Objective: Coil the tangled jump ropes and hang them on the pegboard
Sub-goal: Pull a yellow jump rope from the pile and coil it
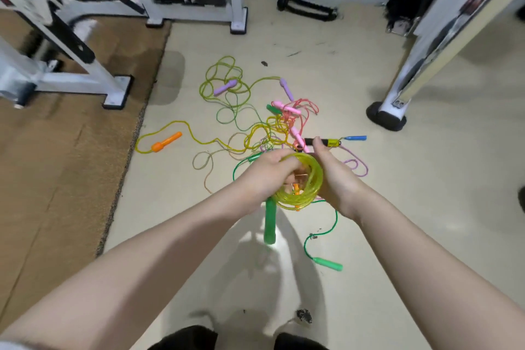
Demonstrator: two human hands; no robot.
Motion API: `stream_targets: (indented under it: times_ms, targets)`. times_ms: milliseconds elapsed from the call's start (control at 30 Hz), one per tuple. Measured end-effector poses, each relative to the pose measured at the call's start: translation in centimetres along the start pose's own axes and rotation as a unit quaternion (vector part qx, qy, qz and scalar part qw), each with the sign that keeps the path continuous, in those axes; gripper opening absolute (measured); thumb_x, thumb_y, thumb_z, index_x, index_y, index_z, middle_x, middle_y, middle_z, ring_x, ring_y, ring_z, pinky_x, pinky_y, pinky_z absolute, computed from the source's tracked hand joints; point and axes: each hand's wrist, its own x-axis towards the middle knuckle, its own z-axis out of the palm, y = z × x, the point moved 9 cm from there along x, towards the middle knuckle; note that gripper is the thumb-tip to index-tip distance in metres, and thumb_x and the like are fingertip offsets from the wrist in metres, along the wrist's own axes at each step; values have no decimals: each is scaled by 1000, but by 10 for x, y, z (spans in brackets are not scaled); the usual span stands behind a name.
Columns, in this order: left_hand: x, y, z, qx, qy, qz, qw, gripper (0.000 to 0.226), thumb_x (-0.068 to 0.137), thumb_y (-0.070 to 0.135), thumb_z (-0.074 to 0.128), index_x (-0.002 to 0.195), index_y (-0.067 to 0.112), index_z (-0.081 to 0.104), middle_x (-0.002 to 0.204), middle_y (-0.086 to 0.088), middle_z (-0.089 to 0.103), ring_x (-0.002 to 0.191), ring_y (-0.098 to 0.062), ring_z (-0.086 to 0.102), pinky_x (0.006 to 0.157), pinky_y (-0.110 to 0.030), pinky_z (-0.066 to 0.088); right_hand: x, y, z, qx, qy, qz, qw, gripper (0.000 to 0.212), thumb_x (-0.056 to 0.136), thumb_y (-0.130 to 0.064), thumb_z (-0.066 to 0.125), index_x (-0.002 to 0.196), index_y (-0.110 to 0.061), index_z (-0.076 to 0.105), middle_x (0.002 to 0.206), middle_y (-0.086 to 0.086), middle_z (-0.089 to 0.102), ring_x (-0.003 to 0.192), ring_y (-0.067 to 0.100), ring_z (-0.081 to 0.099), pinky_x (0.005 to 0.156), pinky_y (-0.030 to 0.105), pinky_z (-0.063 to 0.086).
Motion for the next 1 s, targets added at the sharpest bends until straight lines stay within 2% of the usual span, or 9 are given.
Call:
stream_targets:
  times_ms: [167, 267, 367, 467, 633, 767, 833, 900, 1000]
  targets:
    - [-62, 131, -3, -34, 36, 21, 999, 13, 90, 3, 44, 81, 4, 53, 62, -14, 39, 38, -11, 33, 40, -15, 32, -92, -115, 43, -44, -61, -31, 997, 53, 93, -55, 31, 102, -14, 62, 82, 7, 69, 80, 20, 63, 85, 31, 49]
    - [-98, 193, -9, -5, 44, 36, 998, 19, 88, 5, 47, 74, 10, 58, 59, -10, 41, 42, -10, 37, 45, -19, 34, -144, -178, 67, -144, -109, -66, 981, 35, 85, -50, 55, 102, -21, 64, 88, 1, 71, 88, 18, 65, 96, 38, 45]
    - [-123, 239, -20, -7, 44, 43, 998, 14, 89, 3, 45, 81, 6, 56, 49, -1, 43, 44, -9, 47, 55, -23, 40, -176, -230, 89, -252, -131, -97, 954, 19, 84, -26, 67, 102, -19, 66, 98, 2, 70, 92, 13, 63, 93, 33, 47]
    - [-144, 276, -28, -11, 2, 43, 999, 12, 92, 5, 45, 89, 8, 56, 41, 5, 43, 54, -11, 61, 62, -22, 48, -187, -276, 100, -324, -83, -126, 934, 16, 77, -12, 70, 91, -14, 64, 95, 14, 66, 89, 20, 59, 90, 37, 47]
    - [-156, 329, -46, 13, -88, 55, 995, 12, 93, 3, 46, 95, 8, 57, 43, 6, 48, 53, -7, 58, 71, -19, 47, -186, -341, 128, -458, -44, -171, 871, 18, 82, 1, 62, 75, -14, 55, 73, 5, 55, 68, 16, 48, 64, 29, 38]
    - [-140, 374, -77, 53, -98, 101, 989, 20, 96, 14, 46, 77, 11, 53, 46, 2, 43, 61, -10, 59, 71, -22, 44, -177, -397, 145, -481, 37, -238, 843, 9, 79, 1, 59, 80, -8, 57, 79, 12, 59, 72, 17, 50, 65, 29, 40]
    - [-127, 392, -88, 66, -108, 120, 985, 19, 97, 20, 43, 83, 9, 48, 46, 7, 44, 69, -11, 60, 73, -24, 44, -173, -422, 147, -480, 86, -272, 830, 11, 81, 0, 57, 82, -10, 56, 79, 8, 57, 73, 19, 51, 65, 30, 41]
    - [-113, 410, -96, 68, -112, 133, 982, 22, 98, 23, 40, 84, 8, 47, 50, 8, 48, 72, -10, 61, 73, -22, 47, -166, -442, 147, -448, 114, -298, 835, 13, 82, 1, 55, 80, -12, 55, 77, 6, 57, 72, 20, 52, 66, 34, 45]
    - [-90, 439, -104, 67, -104, 146, 982, 32, 99, 27, 39, 70, 16, 44, 53, 6, 48, 71, -12, 62, 83, -28, 48, -149, -469, 141, -373, 100, -314, 867, 25, 84, 2, 57, 78, -22, 51, 78, 5, 57, 74, 17, 53, 73, 34, 46]
